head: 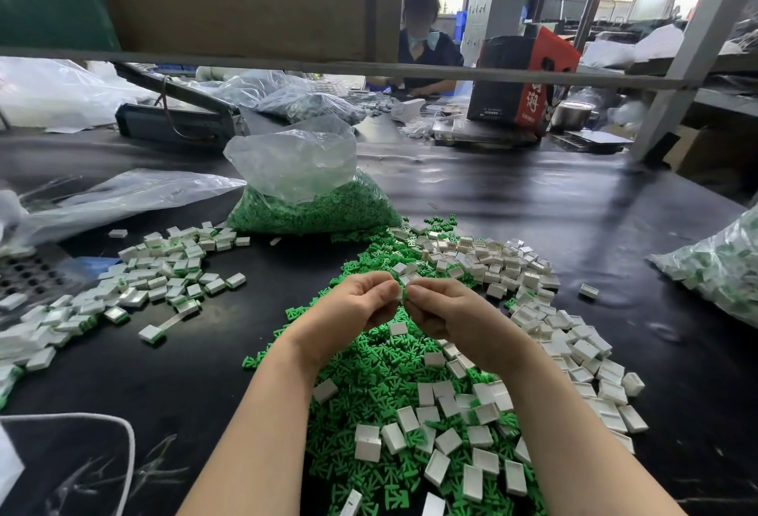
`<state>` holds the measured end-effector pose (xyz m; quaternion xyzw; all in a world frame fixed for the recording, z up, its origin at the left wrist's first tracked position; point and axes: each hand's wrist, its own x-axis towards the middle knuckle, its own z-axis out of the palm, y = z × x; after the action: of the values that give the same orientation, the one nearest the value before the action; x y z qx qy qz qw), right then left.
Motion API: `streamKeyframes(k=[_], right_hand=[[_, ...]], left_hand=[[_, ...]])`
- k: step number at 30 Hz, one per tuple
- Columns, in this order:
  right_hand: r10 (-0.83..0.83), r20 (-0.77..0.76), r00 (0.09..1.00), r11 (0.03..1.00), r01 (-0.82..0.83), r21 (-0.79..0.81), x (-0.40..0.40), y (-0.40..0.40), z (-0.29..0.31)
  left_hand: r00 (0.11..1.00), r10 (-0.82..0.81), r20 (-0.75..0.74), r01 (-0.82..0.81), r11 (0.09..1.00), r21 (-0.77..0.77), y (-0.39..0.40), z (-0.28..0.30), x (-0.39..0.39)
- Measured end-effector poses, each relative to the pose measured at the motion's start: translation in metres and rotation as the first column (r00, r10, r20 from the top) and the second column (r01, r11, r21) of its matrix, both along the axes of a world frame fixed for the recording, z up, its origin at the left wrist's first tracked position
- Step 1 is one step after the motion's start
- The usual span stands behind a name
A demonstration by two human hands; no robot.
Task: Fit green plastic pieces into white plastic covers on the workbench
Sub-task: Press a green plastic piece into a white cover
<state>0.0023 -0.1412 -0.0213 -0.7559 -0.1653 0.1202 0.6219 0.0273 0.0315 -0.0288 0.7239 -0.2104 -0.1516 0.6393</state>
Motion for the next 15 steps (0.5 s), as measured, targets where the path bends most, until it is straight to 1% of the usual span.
streamKeyframes(k=[4, 8, 11, 13, 15], right_hand=[[0.035, -0.01, 0.999, 0.999, -0.035, 0.004, 0.0007, -0.0009, -0.003], [0.056, 0.003, 0.998, 0.997, -0.056, 0.057, 0.0016, -0.0039, -0.0005], [0.019, 0.045, 0.999, 0.999, -0.017, -0.032, 0.0009, -0.0047, -0.002], [-0.012, 0.06, 0.998, 0.998, 0.016, -0.064, 0.0007, -0.0028, -0.002], [-0.039, 0.081, 0.996, 0.994, 0.046, -0.096, 0.0007, -0.0015, -0.0001]], left_hand=[[0.999, -0.046, 0.016, 0.045, 0.998, 0.052, 0.0006, -0.0005, -0.0016], [0.999, -0.018, -0.041, 0.016, 0.998, -0.055, -0.0016, 0.0019, -0.0023], [1.0, 0.005, 0.015, -0.005, 1.0, 0.031, -0.0012, 0.0026, -0.0038], [0.998, 0.03, 0.048, -0.035, 0.995, 0.093, 0.001, 0.0043, -0.0036], [0.994, 0.073, 0.083, -0.083, 0.989, 0.121, 0.0029, 0.0063, -0.0026]])
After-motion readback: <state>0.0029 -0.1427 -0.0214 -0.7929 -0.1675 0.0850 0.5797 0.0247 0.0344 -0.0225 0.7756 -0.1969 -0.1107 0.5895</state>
